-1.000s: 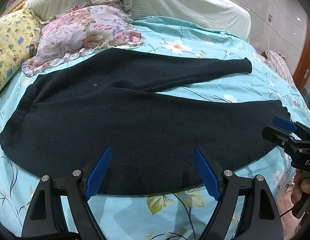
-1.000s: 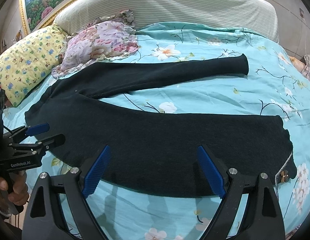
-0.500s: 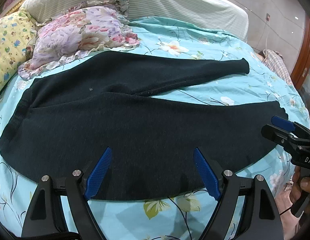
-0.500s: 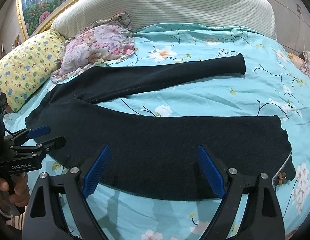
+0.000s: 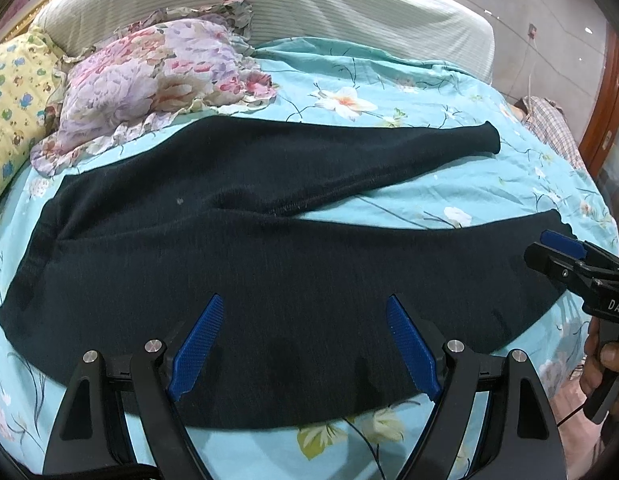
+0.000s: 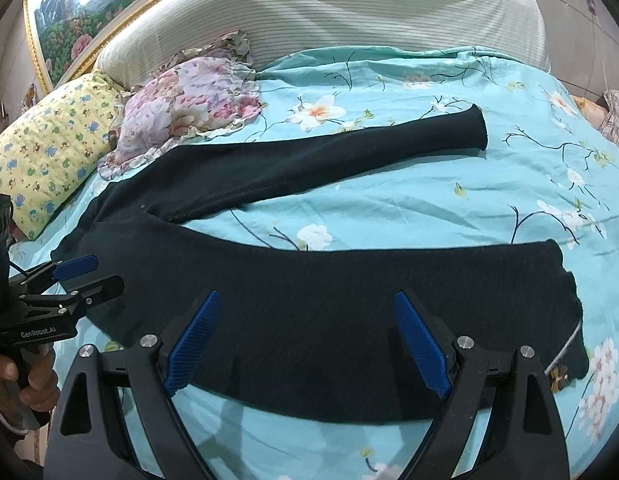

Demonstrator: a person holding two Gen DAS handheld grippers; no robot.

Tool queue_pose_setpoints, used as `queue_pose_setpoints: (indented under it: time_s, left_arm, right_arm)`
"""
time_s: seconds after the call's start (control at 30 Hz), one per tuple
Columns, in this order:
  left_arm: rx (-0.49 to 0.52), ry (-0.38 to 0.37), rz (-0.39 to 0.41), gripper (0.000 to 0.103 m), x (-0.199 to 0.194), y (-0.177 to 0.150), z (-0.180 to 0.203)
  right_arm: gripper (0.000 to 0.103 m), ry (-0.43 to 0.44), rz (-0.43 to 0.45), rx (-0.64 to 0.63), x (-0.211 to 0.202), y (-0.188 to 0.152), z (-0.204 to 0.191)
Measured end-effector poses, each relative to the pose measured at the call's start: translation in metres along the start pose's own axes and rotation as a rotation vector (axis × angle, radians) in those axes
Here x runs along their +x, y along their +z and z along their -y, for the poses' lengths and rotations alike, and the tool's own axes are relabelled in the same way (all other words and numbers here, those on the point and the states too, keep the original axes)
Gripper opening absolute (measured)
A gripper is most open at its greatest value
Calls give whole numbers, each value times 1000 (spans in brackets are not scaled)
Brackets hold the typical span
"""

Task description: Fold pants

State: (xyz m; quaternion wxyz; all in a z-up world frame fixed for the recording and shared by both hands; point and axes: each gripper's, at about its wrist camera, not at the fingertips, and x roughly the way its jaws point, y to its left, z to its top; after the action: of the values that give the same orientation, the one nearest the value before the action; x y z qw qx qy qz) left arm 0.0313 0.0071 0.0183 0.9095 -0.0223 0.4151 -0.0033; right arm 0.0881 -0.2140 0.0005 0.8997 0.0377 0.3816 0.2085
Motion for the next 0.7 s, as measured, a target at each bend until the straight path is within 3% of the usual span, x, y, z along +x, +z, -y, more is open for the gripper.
queue_pose_setpoints:
  time_s: [0.4,0.7]
  left_arm:
    - [23,-18,-10,84,23,54,-13]
    - [57,-63,-23,84,59,112,-17]
  right_arm:
    - [88,27,13,97,12,50,46]
    - [88,-14,19,145,30,107,97]
